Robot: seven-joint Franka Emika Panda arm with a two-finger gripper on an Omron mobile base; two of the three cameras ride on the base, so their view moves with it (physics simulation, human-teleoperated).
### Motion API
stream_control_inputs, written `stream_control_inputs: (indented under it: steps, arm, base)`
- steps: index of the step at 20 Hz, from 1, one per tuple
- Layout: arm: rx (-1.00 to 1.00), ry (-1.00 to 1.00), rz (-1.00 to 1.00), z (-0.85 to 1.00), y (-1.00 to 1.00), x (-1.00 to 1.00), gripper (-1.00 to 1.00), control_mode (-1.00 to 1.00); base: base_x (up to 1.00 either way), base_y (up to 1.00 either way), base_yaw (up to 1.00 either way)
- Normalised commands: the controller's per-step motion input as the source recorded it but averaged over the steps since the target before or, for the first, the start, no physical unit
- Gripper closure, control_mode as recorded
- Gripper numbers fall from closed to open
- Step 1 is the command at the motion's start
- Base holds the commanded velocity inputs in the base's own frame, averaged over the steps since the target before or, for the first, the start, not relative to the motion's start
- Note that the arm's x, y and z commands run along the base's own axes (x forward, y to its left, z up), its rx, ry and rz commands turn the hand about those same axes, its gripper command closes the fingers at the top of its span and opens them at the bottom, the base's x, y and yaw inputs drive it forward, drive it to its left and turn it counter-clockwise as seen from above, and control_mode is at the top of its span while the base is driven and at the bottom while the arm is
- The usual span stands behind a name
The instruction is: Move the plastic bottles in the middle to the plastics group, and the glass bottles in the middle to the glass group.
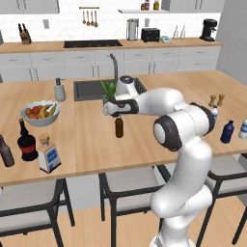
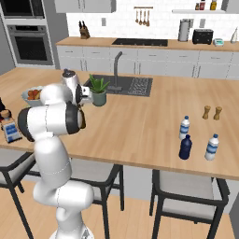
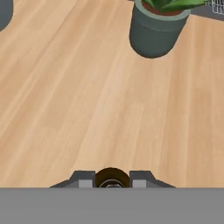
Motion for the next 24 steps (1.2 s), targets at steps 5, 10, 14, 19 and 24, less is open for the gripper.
stream_control_inputs:
  steps: [5, 10, 14, 19, 24]
  arm:
    - [0.0, 0.0, 0.19, 0.67, 0.46, -0.28, 1.0, -1.0]
    - [0.0, 0.0, 0.33, 0.4, 0.88, -0.33, 1.0, -1.0]
    - [0.0, 0.03, 0.48, 0.18, 1.0, -0.1, 1.0, -1.0]
    - [0.0, 0.03, 0.57, 0.01, 1.0, -0.07, 1.0, -1.0]
    - [0.0, 0.0, 0.51, 0.0, 1.0, -0.19, 1.0, -1.0]
  base:
    - [0.0, 0.0, 0.0]
    - [0.0, 0.0, 0.0]
    - [0.0, 0.0, 0.0]
    - [0.0, 0.0, 0.0]
    - [0.0, 0.0, 0.0]
